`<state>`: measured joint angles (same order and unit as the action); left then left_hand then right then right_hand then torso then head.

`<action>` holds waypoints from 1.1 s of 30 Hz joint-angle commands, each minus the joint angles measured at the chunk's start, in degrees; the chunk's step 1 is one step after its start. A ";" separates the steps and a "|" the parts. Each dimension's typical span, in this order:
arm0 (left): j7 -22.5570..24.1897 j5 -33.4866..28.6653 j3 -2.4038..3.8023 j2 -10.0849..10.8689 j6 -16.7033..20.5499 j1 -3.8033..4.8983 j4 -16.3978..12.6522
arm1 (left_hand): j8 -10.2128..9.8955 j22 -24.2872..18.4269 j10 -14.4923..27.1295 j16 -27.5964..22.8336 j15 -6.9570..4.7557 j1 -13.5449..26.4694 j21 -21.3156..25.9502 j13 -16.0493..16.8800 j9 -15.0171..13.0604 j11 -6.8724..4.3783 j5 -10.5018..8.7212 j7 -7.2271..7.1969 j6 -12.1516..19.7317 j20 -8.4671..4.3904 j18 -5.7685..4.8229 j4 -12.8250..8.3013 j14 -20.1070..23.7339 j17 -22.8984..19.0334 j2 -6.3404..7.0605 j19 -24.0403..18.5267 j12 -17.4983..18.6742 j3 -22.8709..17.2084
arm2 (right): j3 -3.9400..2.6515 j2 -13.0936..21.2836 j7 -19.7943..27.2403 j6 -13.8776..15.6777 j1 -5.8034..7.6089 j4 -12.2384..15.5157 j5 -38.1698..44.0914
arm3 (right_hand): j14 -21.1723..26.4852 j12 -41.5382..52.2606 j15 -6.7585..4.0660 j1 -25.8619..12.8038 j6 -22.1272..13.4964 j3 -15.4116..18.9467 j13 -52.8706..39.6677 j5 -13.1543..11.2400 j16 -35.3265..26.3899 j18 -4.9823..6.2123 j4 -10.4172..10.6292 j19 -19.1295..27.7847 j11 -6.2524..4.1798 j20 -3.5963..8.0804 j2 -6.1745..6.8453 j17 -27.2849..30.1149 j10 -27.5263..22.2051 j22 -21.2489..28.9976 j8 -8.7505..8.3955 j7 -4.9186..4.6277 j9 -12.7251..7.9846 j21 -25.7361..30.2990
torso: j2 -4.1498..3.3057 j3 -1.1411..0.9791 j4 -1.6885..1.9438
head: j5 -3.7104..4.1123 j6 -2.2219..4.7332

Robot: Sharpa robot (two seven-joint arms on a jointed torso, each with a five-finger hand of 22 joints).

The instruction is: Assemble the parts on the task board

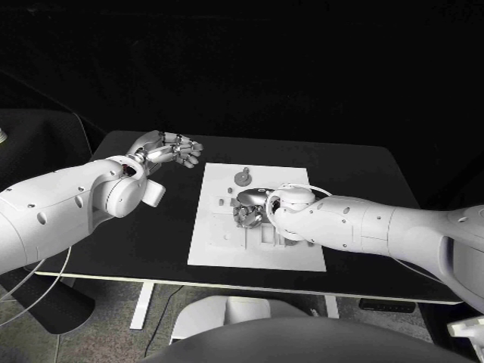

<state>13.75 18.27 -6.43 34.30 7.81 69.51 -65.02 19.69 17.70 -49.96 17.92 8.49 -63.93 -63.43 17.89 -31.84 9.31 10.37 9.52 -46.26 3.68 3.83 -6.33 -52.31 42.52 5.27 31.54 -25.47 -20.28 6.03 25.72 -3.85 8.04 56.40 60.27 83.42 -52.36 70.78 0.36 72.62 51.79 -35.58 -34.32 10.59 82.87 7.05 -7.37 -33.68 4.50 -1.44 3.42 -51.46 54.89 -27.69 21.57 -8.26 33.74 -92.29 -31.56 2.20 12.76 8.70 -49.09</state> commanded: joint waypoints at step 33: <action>0.27 -0.32 0.07 -0.10 -0.46 0.08 0.00 | -0.31 0.09 0.67 -0.22 -0.03 -0.50 0.25 -0.08 0.09 0.01 0.22 -0.05 0.43 0.03 -0.33 0.03 0.20 -0.13 -0.31 -0.38 0.49 0.46 | 0.44 0.10 0.30 0.06 -0.24 -0.16 0.22 | 1.04 0.12 0.77 -5.73 -9.27 2.91 0.55 -0.16 -0.03 -0.13 0.29 0.26 0.52 0.10 4.34 0.46 -1.60 0.38 -4.79 -1.39 -2.10 -0.46 | 0.01 0.04 0.01 | 0.22 -0.16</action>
<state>13.64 18.26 -6.43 34.26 7.78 69.51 -64.98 19.69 17.74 -49.55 17.93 8.49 -64.16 -63.44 17.90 -31.85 9.31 10.37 9.52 -46.26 3.68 3.83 -6.33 -52.31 42.48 5.05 31.54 -25.27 -20.28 6.46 25.66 -3.84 7.27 56.20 59.82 83.36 -51.59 70.78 1.12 67.42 42.91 -33.13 -33.84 10.61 82.87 7.05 -7.11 -33.68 5.12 -1.44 7.84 -51.08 53.65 -27.40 17.07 -9.51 31.68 -92.53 -31.58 2.26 12.77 8.84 -49.36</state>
